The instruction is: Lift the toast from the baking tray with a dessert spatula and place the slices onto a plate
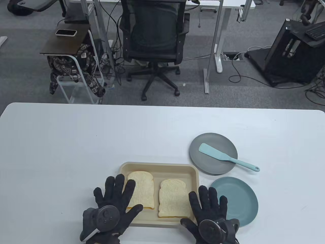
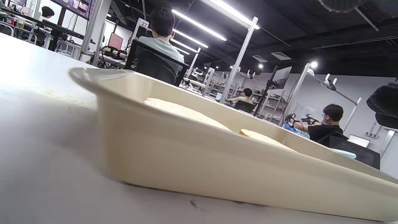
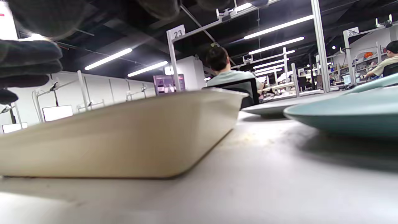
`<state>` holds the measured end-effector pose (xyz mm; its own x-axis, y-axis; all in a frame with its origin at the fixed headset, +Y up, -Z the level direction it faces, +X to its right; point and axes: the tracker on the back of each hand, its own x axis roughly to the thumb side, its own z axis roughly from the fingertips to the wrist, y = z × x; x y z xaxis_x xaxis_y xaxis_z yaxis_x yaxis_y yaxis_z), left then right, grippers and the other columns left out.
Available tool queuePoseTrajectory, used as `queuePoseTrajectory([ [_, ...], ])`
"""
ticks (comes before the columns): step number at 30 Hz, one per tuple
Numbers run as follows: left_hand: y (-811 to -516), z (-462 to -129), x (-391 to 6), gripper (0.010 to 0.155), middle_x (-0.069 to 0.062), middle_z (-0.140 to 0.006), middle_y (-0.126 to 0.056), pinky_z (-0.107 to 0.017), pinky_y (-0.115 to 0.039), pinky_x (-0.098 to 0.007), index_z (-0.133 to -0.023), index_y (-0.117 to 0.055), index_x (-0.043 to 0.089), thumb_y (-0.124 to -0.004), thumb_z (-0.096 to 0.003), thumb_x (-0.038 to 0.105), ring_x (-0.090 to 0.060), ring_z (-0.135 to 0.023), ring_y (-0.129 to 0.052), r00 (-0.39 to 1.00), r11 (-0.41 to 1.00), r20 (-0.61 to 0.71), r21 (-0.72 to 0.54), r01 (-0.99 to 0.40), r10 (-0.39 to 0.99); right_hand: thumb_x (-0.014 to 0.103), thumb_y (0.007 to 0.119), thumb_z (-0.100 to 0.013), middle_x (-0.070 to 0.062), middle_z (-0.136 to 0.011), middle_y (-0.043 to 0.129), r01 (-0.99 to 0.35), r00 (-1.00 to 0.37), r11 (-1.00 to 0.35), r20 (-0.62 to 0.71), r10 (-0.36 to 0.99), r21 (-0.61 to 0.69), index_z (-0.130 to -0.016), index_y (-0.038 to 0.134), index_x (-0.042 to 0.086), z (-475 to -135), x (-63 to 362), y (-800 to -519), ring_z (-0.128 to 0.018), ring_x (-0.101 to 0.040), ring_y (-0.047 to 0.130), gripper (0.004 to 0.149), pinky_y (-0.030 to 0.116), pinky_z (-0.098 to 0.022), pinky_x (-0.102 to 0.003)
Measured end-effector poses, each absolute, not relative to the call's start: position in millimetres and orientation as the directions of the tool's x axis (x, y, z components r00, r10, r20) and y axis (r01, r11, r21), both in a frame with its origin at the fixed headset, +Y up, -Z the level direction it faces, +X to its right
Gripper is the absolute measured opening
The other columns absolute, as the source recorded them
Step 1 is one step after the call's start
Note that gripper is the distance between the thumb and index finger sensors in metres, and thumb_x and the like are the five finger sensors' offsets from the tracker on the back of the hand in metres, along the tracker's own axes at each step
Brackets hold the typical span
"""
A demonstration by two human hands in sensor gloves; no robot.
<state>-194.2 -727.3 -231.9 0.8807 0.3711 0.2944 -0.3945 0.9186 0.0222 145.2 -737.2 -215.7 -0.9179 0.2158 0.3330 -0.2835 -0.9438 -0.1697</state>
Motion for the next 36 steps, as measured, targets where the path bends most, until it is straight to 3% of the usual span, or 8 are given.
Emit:
queuePoseTrajectory([
  [17, -720.3, -230.0, -198.6, 0.081, -0.003, -0.13, -0.01, -0.07, -0.017, -0.083, -0.119, -0.025, 0.04, -0.056, -0.0536, 0.077, -0.044, -0.118, -0.012, 0.886, 0.919, 0.292, 0.051, -0.39, 0.36, 0.069, 0.065, -0.04, -0.019, -0.114, 0.021, -0.269, -0.915, -0.934, 0.365, 0.171, -0.237, -0.108, 0.034, 0.025, -210.5, 142.2, -722.8, -0.102, -0.054, 0.026, 0.086, 0.025, -0.064, -0.081],
  [19, -715.5, -229.5, -199.6, 0.071, -0.001, -0.13, -0.014, -0.074, -0.028, -0.08, -0.118, -0.03, 0.041, -0.059, -0.0584, 0.065, -0.043, -0.119, -0.019, 0.9, 0.92, 0.259, 0.084, -0.383, 0.351, 0.068, 0.066, -0.04, -0.018, -0.115, 0.022, -0.25, -0.917, -0.93, 0.375, 0.138, -0.268, -0.108, 0.034, 0.026, -210.5, 144.3, -709.8, -0.102, -0.053, 0.026, 0.086, 0.024, -0.064, -0.081],
  [21, -709.1, -228.4, -206.4, 0.067, -0.004, -0.129, -0.026, -0.075, -0.042, -0.076, -0.117, -0.038, 0.038, -0.062, -0.0586, 0.059, -0.047, -0.117, -0.036, 0.937, 0.921, 0.149, 0.188, -0.341, 0.316, 0.063, 0.072, -0.041, -0.018, -0.115, 0.03, -0.257, -0.93, -0.893, 0.346, 0.125, -0.369, -0.107, 0.037, 0.027, -213.6, 153.6, -677.5, -0.104, -0.051, 0.035, 0.083, 0.025, -0.066, -0.081],
  [23, -705.8, -230.7, -214.6, 0.065, -0.006, -0.128, -0.033, -0.076, -0.05, -0.07, -0.117, -0.039, 0.037, -0.063, -0.0597, 0.055, -0.045, -0.114, -0.051, 0.954, 0.932, 0.086, 0.206, -0.298, 0.286, 0.057, 0.077, -0.043, -0.019, -0.114, 0.041, -0.265, -0.936, -0.871, 0.329, 0.128, -0.414, -0.107, 0.042, 0.025, -218.2, 162.5, -655.7, -0.102, -0.051, 0.046, 0.08, 0.029, -0.066, -0.081],
  [26, -710.5, -237.0, -229.4, 0.063, -0.009, -0.125, -0.046, -0.073, -0.059, -0.065, -0.116, -0.043, 0.033, -0.065, -0.0598, 0.051, -0.044, -0.106, -0.066, 0.944, 0.93, 0.003, 0.169, -0.325, 0.33, 0.052, 0.081, -0.043, -0.016, -0.112, 0.053, -0.046, -0.988, -0.921, 0.155, -0.016, -0.388, -0.107, 0.044, 0.027, -253.0, 178.1, -628.9, -0.097, -0.047, 0.065, 0.078, 0.036, -0.068, -0.08],
  [28, -719.7, -242.5, -235.0, 0.063, -0.009, -0.123, -0.049, -0.072, -0.06, -0.063, -0.116, -0.044, 0.032, -0.066, -0.0599, 0.05, -0.042, -0.103, -0.069, 0.937, 0.933, -0.033, 0.105, -0.343, 0.348, 0.051, 0.081, -0.042, -0.016, -0.112, 0.054, 0.123, -0.984, -0.94, 0.081, -0.156, -0.319, -0.107, 0.044, 0.027, -286.3, 184.3, -631.8, -0.096, -0.046, 0.068, 0.078, 0.038, -0.068, -0.08],
  [33, -745.0, -256.6, -234.3, 0.064, -0.01, -0.117, -0.055, -0.072, -0.059, -0.063, -0.116, -0.044, 0.029, -0.066, -0.0597, 0.05, -0.039, -0.099, -0.071, 0.945, 0.943, -0.092, -0.089, -0.321, 0.313, 0.044, 0.082, -0.042, -0.013, -0.109, 0.059, 0.38, -0.925, -0.923, -0.014, -0.38, -0.067, -0.105, 0.045, 0.028, -364.9, 206.0, -677.0, -0.093, -0.044, 0.075, 0.075, 0.039, -0.069, -0.078],
  [36, -752.1, -260.9, -230.4, 0.066, -0.009, -0.114, -0.058, -0.072, -0.06, -0.063, -0.117, -0.041, 0.027, -0.065, -0.0597, 0.05, -0.037, -0.096, -0.073, 0.954, 0.949, -0.084, -0.11, -0.296, 0.288, 0.04, 0.081, -0.042, -0.011, -0.109, 0.059, 0.456, -0.887, -0.888, -0.052, -0.459, 0.058, -0.103, 0.047, 0.029, -401.1, 228.5, -707.2, -0.094, -0.043, 0.074, 0.071, 0.039, -0.07, -0.078],
])
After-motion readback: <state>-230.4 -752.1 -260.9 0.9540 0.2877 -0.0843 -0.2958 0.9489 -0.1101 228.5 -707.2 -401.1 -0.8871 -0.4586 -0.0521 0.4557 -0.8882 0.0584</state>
